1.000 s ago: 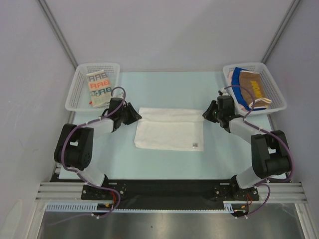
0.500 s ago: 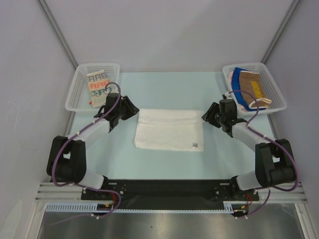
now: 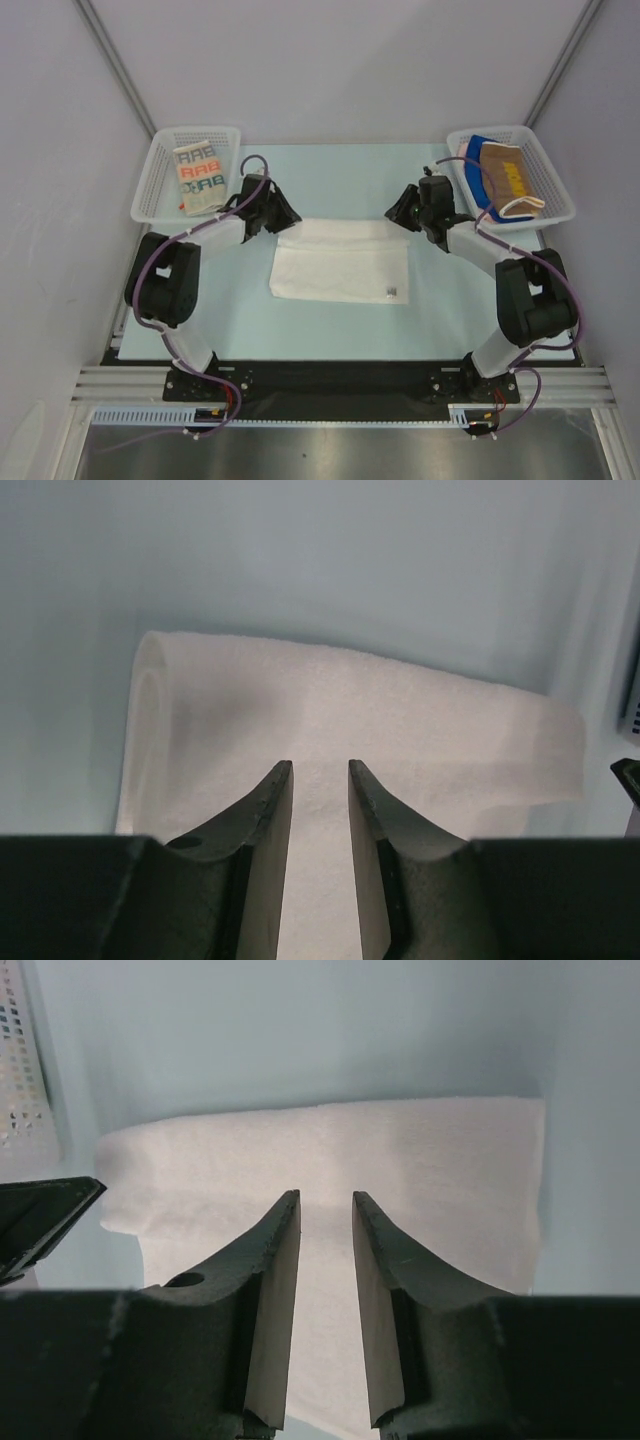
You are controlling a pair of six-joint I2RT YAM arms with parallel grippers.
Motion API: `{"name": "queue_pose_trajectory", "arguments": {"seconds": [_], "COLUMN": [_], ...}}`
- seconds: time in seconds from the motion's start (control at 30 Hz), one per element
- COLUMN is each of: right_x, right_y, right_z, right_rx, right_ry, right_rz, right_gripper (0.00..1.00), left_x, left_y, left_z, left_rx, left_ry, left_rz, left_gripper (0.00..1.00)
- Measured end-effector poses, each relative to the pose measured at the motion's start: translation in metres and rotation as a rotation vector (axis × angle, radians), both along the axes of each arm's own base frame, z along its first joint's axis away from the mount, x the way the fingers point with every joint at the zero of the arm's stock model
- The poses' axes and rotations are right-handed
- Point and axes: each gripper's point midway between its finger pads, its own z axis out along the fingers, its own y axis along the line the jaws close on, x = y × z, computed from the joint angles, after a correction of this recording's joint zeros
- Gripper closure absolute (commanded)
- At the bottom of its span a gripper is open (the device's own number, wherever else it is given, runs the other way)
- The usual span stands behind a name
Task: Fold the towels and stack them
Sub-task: Fold the towel
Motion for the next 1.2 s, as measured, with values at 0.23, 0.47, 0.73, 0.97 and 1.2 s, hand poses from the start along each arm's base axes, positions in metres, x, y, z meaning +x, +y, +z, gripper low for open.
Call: {"name": "queue_pose_trajectory", "arguments": {"seconds": [0.23, 0.47, 0.73, 0.97, 1.2], "right_x": [-0.022, -0.061, -0.059, -0.061, -0.060], "right_y": [0.002, -0.022, -0.030, -0.042, -0.049], "right_z": [-0.052, -0.089, -0.083, -0.075, -0.065], "right_rx": [0.014, 0.058, 0.102, 0.104, 0.089], "right_ry": [0.124, 0.231, 0.227, 0.225, 0.199], "right_rz": [0.032, 0.009, 0.007, -0.008, -0.013], "right_gripper": [0.68, 0.68, 0.68, 0.67, 0.64], "left_x": [-0.025, -0.046, -0.044, -0.046, -0.051], "left_y": [0.002, 0.013, 0.014, 0.033, 0.044], "left_z": [-0.035, -0.061, -0.059, -0.054, -0.045], "left_rx": [0.009, 0.021, -0.016, 0.016, 0.045], "left_ry": [0.094, 0.155, 0.146, 0.165, 0.167], "left_rz": [-0.018, -0.012, -0.022, 0.014, 0.039], "left_gripper": [0.67, 0.69, 0.60, 0.60, 0.60]}}
